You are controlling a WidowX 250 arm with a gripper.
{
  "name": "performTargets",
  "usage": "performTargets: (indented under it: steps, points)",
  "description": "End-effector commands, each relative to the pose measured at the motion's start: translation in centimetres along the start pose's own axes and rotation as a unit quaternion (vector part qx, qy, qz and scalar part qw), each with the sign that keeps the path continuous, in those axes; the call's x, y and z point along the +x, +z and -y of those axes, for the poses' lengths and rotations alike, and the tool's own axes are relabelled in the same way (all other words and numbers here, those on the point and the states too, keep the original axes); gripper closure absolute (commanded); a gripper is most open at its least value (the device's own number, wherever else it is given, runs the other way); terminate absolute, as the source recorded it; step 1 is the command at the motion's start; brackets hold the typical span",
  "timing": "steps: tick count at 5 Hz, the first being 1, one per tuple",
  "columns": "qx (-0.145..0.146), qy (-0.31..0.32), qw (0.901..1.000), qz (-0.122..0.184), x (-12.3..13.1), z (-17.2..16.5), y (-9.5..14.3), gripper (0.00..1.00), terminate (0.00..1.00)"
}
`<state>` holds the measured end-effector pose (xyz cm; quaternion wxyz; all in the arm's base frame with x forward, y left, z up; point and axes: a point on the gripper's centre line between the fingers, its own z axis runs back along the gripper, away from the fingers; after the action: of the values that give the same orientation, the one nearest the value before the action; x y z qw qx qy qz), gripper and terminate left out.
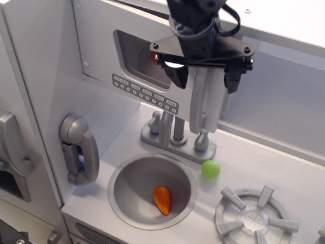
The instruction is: Close microwave
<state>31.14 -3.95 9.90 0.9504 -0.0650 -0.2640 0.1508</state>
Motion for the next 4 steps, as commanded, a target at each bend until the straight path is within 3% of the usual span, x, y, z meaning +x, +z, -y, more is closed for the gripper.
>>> performTargets:
  steps: [1, 4]
  points:
    - [-0.015, 0.001, 0.9978, 0.065, 2.4, 0.7, 1.2, 0.00, 0.00]
    - [-0.012, 0.014, 0.9971, 0.074, 4.7, 0.7, 0.5, 0.00, 0.00]
